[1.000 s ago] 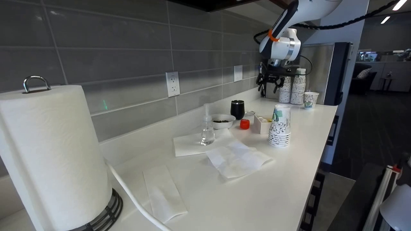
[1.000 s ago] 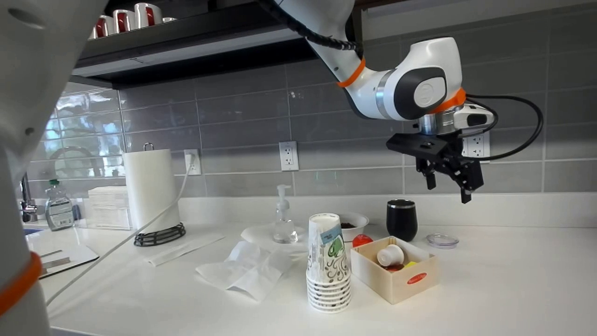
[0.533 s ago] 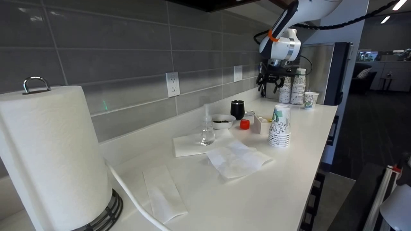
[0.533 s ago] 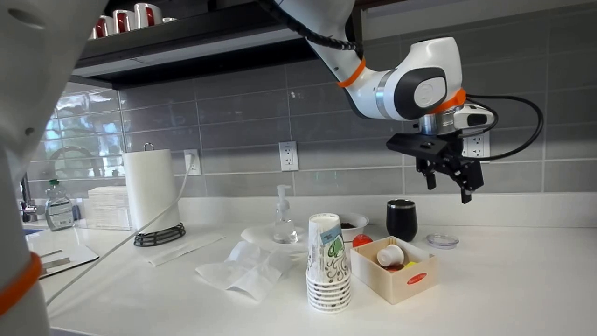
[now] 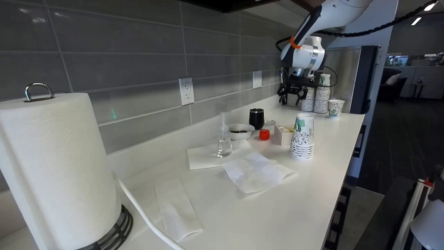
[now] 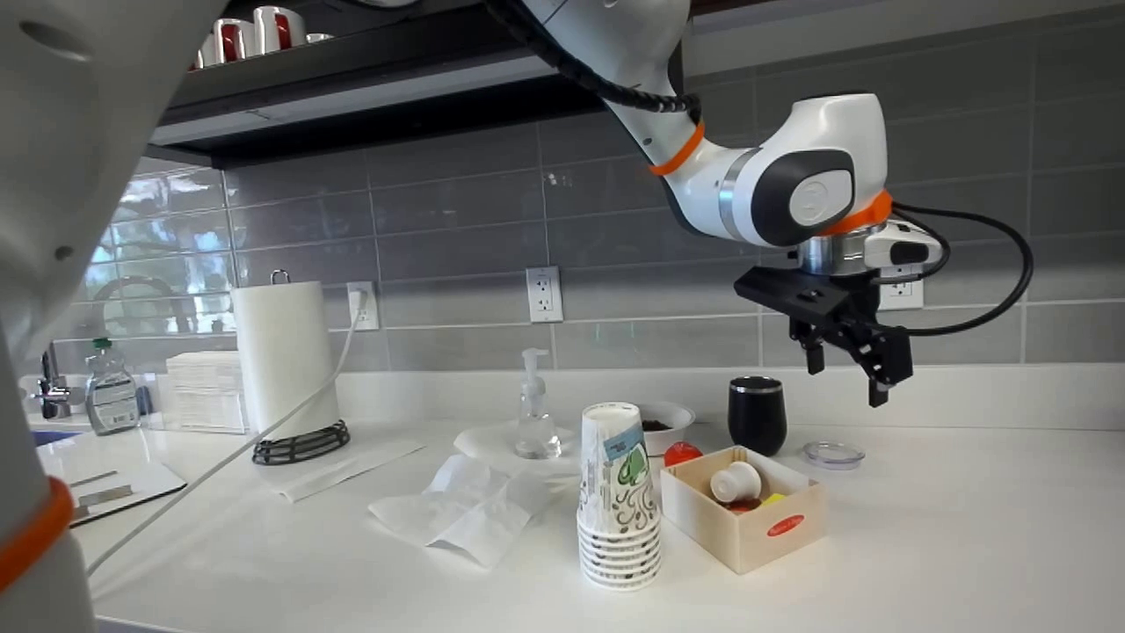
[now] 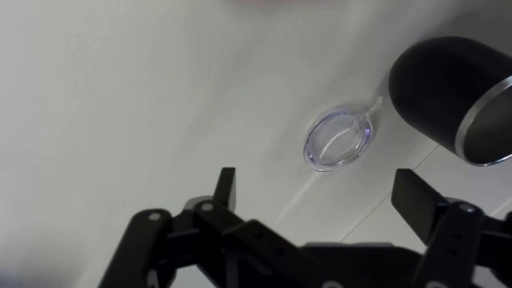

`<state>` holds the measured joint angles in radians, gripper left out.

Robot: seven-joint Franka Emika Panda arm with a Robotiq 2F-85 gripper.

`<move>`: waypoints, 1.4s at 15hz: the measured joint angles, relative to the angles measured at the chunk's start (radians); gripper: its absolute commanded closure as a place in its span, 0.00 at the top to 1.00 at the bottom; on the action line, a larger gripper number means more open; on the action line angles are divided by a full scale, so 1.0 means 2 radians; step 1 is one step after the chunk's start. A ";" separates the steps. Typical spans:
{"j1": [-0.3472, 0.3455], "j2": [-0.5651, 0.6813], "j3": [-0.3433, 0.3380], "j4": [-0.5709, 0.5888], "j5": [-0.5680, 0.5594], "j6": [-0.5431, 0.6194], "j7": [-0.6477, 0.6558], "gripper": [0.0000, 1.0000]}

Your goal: Put the lid on the black cup

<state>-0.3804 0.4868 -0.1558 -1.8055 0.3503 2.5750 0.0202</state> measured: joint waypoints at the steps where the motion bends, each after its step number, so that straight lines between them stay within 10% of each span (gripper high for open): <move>1: -0.003 0.006 0.000 0.004 0.002 -0.003 0.002 1.00; 21: 0.002 0.226 0.002 0.324 -0.007 -0.194 0.150 1.00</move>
<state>-0.3760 0.9384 -0.1508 -1.1568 0.3362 2.1861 0.3206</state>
